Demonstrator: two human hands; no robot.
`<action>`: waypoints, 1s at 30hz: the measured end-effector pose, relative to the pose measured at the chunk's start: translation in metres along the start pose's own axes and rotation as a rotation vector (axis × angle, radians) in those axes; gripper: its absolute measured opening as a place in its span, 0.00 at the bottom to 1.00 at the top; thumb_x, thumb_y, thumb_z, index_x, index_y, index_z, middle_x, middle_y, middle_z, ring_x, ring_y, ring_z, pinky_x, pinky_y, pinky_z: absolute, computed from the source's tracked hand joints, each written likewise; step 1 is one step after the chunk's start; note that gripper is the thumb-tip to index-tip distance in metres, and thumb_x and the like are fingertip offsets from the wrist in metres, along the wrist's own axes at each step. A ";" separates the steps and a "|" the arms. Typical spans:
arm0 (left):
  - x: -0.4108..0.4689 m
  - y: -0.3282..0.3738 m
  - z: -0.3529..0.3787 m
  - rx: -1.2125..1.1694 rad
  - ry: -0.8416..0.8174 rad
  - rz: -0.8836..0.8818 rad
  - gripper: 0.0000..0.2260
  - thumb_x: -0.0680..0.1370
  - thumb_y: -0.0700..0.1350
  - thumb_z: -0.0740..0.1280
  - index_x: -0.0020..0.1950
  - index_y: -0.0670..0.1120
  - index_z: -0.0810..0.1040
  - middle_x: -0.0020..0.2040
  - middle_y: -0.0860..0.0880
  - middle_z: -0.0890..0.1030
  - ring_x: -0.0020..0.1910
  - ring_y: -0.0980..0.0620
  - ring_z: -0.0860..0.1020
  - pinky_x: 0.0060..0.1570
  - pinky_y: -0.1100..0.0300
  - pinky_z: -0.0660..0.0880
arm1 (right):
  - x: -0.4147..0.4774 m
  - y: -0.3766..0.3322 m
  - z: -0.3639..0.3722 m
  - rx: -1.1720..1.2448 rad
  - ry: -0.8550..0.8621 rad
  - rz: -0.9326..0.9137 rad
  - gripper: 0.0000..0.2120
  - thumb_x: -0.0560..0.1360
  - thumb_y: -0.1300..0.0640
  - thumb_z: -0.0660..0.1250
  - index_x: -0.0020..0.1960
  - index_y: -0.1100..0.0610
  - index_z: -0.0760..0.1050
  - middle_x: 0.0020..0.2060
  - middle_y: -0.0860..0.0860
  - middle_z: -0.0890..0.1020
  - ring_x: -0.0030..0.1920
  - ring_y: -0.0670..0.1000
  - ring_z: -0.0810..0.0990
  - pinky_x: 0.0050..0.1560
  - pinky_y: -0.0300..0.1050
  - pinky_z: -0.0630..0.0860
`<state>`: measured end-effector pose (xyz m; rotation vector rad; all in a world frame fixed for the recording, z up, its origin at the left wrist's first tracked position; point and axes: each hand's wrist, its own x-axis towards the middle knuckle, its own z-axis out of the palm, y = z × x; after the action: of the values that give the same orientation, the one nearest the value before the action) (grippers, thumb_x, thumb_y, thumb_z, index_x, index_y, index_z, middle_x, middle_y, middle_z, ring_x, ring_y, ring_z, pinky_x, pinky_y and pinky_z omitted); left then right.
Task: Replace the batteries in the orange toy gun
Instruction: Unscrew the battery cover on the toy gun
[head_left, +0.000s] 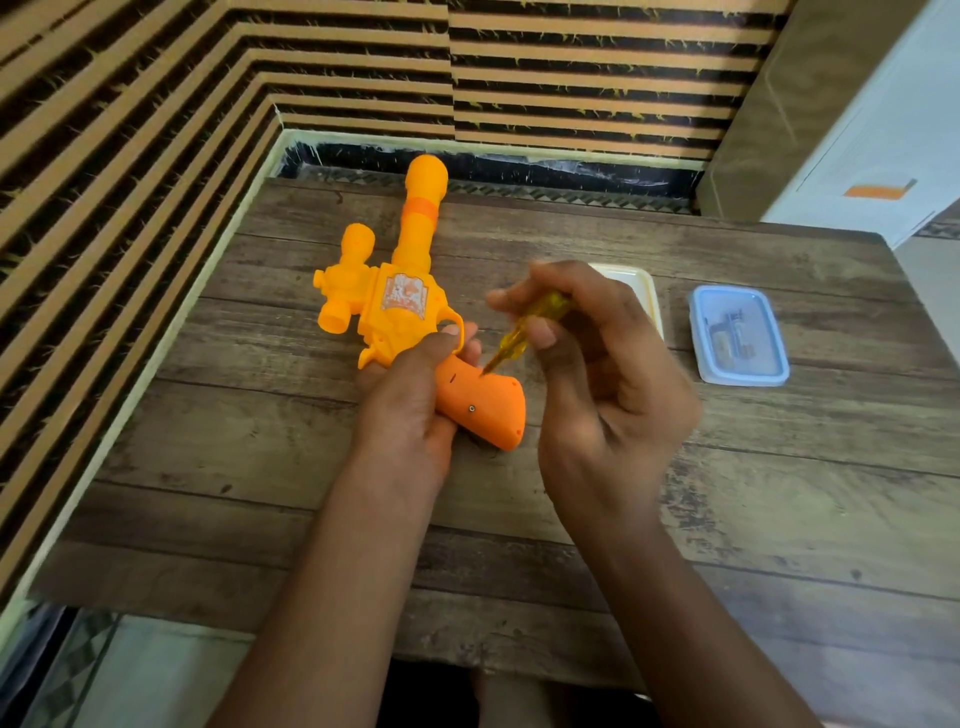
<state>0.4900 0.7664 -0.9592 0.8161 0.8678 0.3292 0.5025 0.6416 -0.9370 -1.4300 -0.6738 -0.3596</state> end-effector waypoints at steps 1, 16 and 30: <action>0.001 0.002 -0.002 -0.003 0.005 -0.009 0.15 0.78 0.36 0.71 0.65 0.40 0.80 0.51 0.42 0.87 0.46 0.47 0.87 0.54 0.46 0.83 | 0.000 0.001 0.002 -0.012 0.013 -0.003 0.13 0.81 0.75 0.64 0.59 0.62 0.78 0.51 0.58 0.85 0.53 0.61 0.86 0.52 0.61 0.82; 0.026 0.017 -0.033 -0.072 0.177 -0.078 0.13 0.71 0.40 0.76 0.54 0.44 0.81 0.35 0.47 0.80 0.25 0.52 0.79 0.28 0.57 0.78 | 0.015 0.068 0.028 -0.426 -0.214 -0.190 0.19 0.71 0.80 0.64 0.54 0.66 0.85 0.55 0.57 0.87 0.64 0.53 0.84 0.64 0.43 0.80; 0.007 0.017 -0.028 -0.136 0.245 0.070 0.18 0.71 0.37 0.73 0.61 0.39 0.82 0.45 0.44 0.85 0.29 0.52 0.82 0.28 0.58 0.78 | 0.015 0.083 0.031 -0.623 -0.692 -0.295 0.07 0.70 0.69 0.68 0.43 0.65 0.84 0.46 0.58 0.85 0.50 0.63 0.84 0.48 0.53 0.83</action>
<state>0.4735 0.7961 -0.9608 0.6890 1.0340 0.5521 0.5581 0.6851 -0.9923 -2.0801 -1.4307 -0.3114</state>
